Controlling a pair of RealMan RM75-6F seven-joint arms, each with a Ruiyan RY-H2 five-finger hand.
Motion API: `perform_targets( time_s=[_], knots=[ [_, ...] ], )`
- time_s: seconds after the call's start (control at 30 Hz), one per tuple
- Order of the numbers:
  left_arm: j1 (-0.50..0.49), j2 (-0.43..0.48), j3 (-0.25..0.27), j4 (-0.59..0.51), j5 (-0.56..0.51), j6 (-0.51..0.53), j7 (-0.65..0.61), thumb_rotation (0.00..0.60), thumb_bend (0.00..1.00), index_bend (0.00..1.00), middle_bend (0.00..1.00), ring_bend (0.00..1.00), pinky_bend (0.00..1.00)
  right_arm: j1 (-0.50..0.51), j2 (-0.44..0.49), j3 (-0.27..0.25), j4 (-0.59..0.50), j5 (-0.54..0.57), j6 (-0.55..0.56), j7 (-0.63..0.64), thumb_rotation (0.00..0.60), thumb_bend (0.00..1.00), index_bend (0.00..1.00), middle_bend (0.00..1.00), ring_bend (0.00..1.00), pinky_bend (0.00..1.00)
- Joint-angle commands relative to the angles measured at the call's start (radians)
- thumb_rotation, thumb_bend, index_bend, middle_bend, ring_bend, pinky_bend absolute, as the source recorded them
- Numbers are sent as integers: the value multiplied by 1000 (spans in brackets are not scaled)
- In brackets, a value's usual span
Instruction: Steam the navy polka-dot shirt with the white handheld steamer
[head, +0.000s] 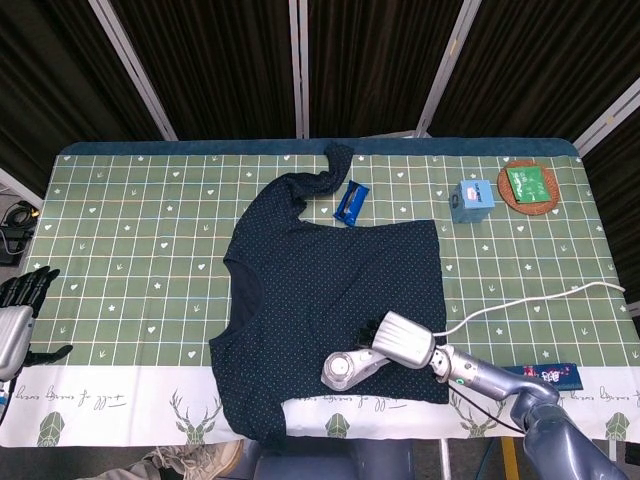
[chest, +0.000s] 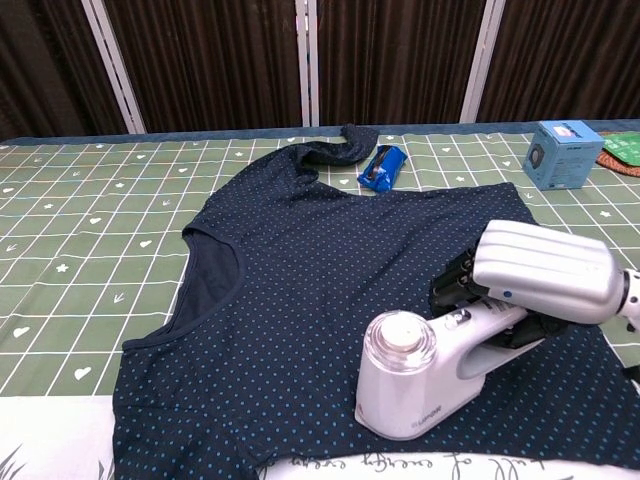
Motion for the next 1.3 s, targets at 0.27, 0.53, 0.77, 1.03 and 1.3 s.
perform_targets(
  time_s=[0.27, 0.53, 0.77, 1.03, 1.3],
  knots=[
    [-2, -3, 1, -1, -1, -2, 6, 600, 0, 0, 0, 0, 0, -61, 49, 20, 75, 54, -39, 37, 600, 290, 767, 653, 644, 893],
    [-2, -6, 3, -3, 1, -2, 11, 600, 0, 0, 0, 0, 0, -88, 70, 31, 118, 79, -58, 63, 600, 248, 767, 653, 644, 893],
    [-2, -6, 4, -6, 3, -1, 12, 600, 0, 0, 0, 0, 0, -100, 72, 37, 135, 92, -77, 77, 600, 245, 767, 653, 644, 893],
    [-2, -3, 3, -8, 3, -2, 4, 600, 0, 0, 0, 0, 0, -70, 51, 22, 110, 67, -35, 65, 600, 237, 767, 653, 643, 893],
    [-4, 8, 6, -10, 10, -14, -20, 600, 0, 0, 0, 0, 0, -26, 21, -2, 65, 26, -10, 23, 600, 236, 767, 653, 643, 893]
  ],
)
